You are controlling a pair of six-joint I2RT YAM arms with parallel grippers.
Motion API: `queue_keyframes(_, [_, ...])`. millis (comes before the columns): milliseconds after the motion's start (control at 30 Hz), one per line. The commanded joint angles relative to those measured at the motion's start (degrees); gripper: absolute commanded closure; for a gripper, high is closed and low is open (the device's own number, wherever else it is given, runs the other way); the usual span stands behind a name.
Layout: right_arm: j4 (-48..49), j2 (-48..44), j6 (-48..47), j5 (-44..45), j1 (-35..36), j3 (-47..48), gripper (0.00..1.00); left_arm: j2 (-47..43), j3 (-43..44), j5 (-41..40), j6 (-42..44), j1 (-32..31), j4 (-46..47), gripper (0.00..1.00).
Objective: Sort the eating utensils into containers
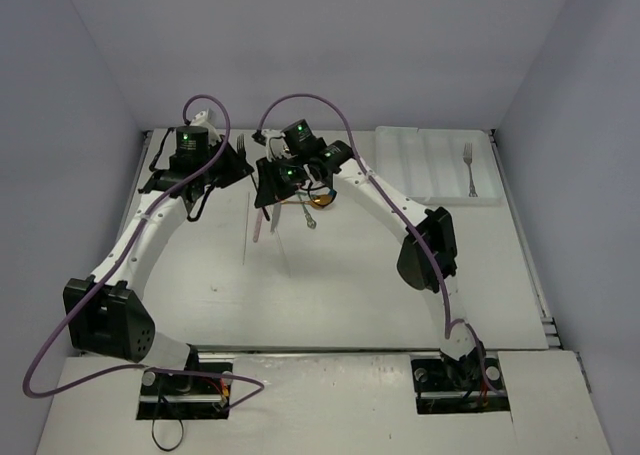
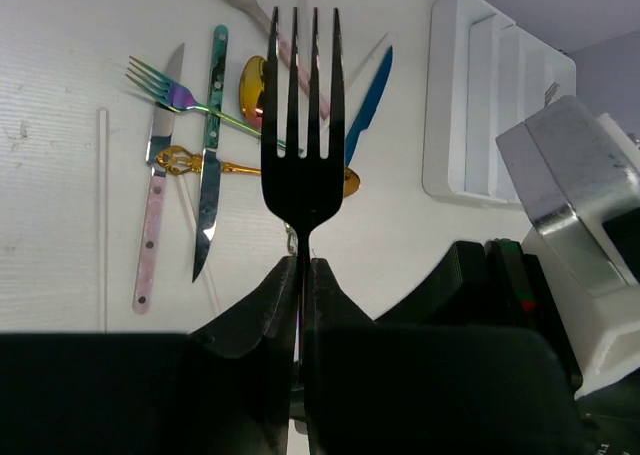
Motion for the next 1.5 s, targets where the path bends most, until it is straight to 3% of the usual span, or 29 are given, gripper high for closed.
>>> queue_keyframes(0, [2.7,-1.7,0.0,-1.6,0.3,2.0,1.00,-1.4,-0.1,1.6,-1.0,-0.3,5.0,0.96])
queue_keyframes(100, [2.8,-2.9,0.1,-1.2,0.3,0.8,1.00,-1.4,-0.6,2.7,-0.9,-0.3,5.6,0.32])
queue_keyframes(133, [2.8,-3.6,-0.1,-0.9,0.3,0.1,1.00,-1.6,-0.5,2.6,-0.7,-0.3,5.5,0.16])
queue_keyframes(200, [2.8,-4.8,-0.4,-0.4,0.0,-0.8,1.00,-2.0,-0.1,2.2,-0.1,-0.2,5.1,0.09])
queue_keyframes(333, [2.8,-8.8,-1.4,0.5,-3.3,-4.3,1.00,-3.6,0.7,3.2,2.7,0.3,4.2,0.09])
queue_keyframes(467, [2.4,-12.4,-3.3,1.0,-12.0,-9.6,1.00,-6.4,1.0,3.0,6.5,1.2,1.9,0.09])
queue_keyframes(733, [-0.8,-17.4,-18.1,9.5,-39.0,-18.1,1.00,-8.4,2.0,-0.2,15.4,1.5,-1.3,0.08])
queue_keyframes(867, [-4.0,-16.2,-27.5,16.3,-47.7,-16.6,1.00,-8.2,2.7,-1.7,18.5,1.4,-1.5,0.08])
queue_keyframes(1100, [-7.3,-11.8,-39.9,26.8,-52.5,-13.1,1.00,-6.6,2.7,-2.1,20.2,1.2,-2.3,0.08])
queue_keyframes(1467, [-7.8,0.4,-40.2,26.9,-56.0,-3.5,1.00,-7.5,0.7,-2.3,20.6,1.3,-1.4,0.08])
